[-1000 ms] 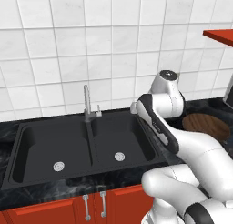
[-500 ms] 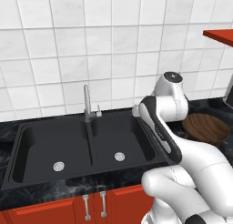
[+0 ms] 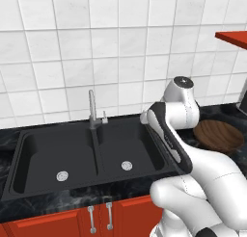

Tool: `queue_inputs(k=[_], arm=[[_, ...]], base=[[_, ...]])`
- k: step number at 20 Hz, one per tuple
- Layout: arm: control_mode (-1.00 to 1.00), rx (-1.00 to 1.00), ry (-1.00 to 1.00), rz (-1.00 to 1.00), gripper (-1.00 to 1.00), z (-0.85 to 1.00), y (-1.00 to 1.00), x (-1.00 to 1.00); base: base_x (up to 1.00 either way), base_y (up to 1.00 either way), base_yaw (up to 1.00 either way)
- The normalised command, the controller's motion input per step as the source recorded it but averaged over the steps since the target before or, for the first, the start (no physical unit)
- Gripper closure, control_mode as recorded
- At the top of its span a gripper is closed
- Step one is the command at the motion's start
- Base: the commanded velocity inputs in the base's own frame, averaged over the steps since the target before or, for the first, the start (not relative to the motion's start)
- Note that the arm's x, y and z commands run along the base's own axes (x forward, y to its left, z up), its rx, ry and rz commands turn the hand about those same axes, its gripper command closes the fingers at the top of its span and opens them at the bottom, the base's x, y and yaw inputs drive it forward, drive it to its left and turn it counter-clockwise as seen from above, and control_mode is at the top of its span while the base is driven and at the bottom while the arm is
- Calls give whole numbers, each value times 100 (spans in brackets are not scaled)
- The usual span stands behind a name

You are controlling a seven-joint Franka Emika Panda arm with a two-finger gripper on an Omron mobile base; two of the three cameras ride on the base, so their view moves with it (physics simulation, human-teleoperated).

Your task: Pick the corns from the cabinet and place them in one bowl. Pick the carrot from the sink and place it in the other bowl.

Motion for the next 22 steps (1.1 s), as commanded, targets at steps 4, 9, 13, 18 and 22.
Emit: queue_inputs(k=[4, 9, 13, 18, 22], arm=[[100, 0, 0, 0, 100, 0, 0, 0], [100, 0, 0, 0, 100, 0, 0, 0], [100, 0, 0, 0, 100, 0, 0, 0], [100, 0, 0, 0, 100, 0, 0, 0], [-100, 0, 0, 0, 100, 0, -20, 0]], base=[[-5, 0, 0], [12, -82, 12], [-1, -77, 7], [-3, -55, 1], [0, -6, 0]])
